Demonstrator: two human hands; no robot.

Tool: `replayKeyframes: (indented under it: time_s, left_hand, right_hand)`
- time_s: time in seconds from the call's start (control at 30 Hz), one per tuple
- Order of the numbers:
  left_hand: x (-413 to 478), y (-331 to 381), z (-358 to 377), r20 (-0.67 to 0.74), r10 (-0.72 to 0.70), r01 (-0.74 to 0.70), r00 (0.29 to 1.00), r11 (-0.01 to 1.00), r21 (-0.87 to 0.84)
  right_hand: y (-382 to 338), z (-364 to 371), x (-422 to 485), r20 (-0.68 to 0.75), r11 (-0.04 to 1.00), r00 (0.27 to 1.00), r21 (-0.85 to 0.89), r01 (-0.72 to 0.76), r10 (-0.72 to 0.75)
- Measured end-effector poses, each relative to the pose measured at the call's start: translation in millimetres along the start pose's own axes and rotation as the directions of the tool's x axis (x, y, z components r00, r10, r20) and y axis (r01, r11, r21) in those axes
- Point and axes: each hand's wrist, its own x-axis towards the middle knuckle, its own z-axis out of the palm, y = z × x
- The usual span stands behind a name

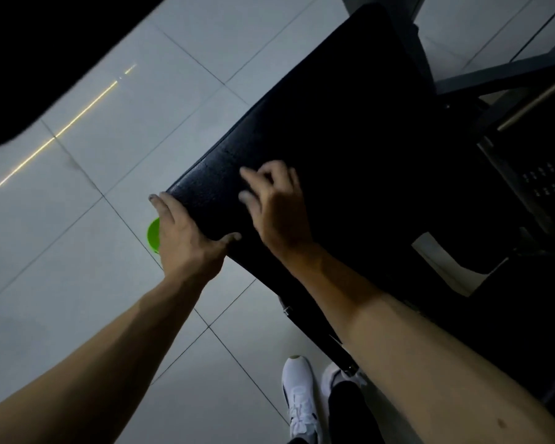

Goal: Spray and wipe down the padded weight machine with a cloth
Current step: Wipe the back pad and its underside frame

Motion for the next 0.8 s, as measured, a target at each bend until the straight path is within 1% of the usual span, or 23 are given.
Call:
replayKeyframes:
  time_s: [0.03,0.1,0.13,0.17,0.2,0.23,0.27,0.33,0.37,0.43,0.47,0.5,0.53,0.57,0.6,0.67,0.7,0.73,0.77,0.8]
  left_hand:
    - [2,0,1,0.013,0.006,-0.006,1.0,1.0,0.02]
    - [5,0,2,0.013,0.001,-0.002,1.0,0.998,0.059]
    - [5,0,3,0.013,-0.001,0.001,1.0,0.998,0.068]
    - [5,-1,3,0.014,-0.002,0.001,1.0,0.997,0.073]
    - [5,-2,4,0.013,0.0,-0.001,1.0,0.997,0.074]
    - [4,-4,4,0.012,0.006,-0.007,1.0,0.997,0.071]
    - [4,-5,5,0.008,0.016,-0.017,1.0,0.998,0.062]
    - [3,-8,7,-0.007,0.026,-0.026,1.0,0.999,0.037]
    - [3,-9,8,-0.016,0.024,-0.024,1.0,0.999,0.029]
    - [2,-9,11,-0.022,0.012,-0.012,1.0,1.0,0.027]
    - [2,-9,11,-0.026,0.01,-0.009,1.0,0.999,0.034]
    - [2,-9,12,-0.033,0.005,-0.003,0.999,0.999,0.047]
    - [1,-9,12,-0.042,-0.004,0.006,0.999,0.998,0.061]
    - [1,-9,12,-0.047,-0.02,0.023,0.999,0.997,0.068]
    - [1,-9,12,-0.049,-0.047,0.051,0.998,0.997,0.065]
    - [1,-9,14,-0.046,-0.116,0.118,0.992,0.992,0.049]
    - [2,-11,14,-0.042,-0.138,0.14,0.989,0.989,0.051]
    - [3,-12,14,-0.039,-0.148,0.15,0.988,0.987,0.054]
    - [3,-13,14,-0.034,-0.149,0.151,0.988,0.987,0.05]
    - [4,-14,14,-0.032,-0.143,0.144,0.989,0.989,0.036]
  right_hand:
    - [1,-2,-16,0.069,0.997,0.995,-0.006,0.071,-0.07]
    - [9,-10,-35,0.195,0.979,0.961,-0.009,0.203,-0.197]
    - [15,-15,-32,0.23,0.968,0.943,-0.018,0.25,-0.239]
    - [22,-18,-21,0.236,0.967,0.942,-0.026,0.253,-0.24]
    - [28,-20,-5,0.181,0.977,0.962,-0.03,0.211,-0.202]
    - [34,-22,15,0.102,0.994,0.989,-0.013,0.105,-0.103]
    - [40,-23,35,0.011,1.0,1.0,0.001,-0.015,0.015]
    - [41,-18,71,-0.135,0.979,0.972,-0.038,-0.2,0.193]
    - [38,-12,83,-0.195,0.968,0.951,-0.027,-0.251,0.241]
    - [18,-2,90,-0.252,0.94,0.913,-0.031,-0.34,0.321]
    - [4,2,88,-0.243,0.942,0.916,-0.022,-0.334,0.319]
    - [-9,6,80,-0.211,0.958,0.938,-0.02,-0.287,0.276]
    - [-20,12,71,-0.148,0.978,0.969,-0.032,-0.205,0.198]
    - [-29,18,60,-0.058,0.993,0.994,-0.065,-0.101,0.097]
    - [-36,22,48,0.039,0.996,0.999,-0.085,0.015,-0.012]
    - [-33,23,35,0.178,0.972,0.963,-0.085,0.22,-0.203]
    - [-26,20,36,0.207,0.954,0.942,-0.087,0.286,-0.264]
    - [-17,15,43,0.205,0.944,0.936,-0.104,0.312,-0.287]
    - [-6,10,53,0.17,0.949,0.95,-0.132,0.286,-0.262]
    - [5,3,66,0.11,0.965,0.977,-0.17,0.201,-0.184]
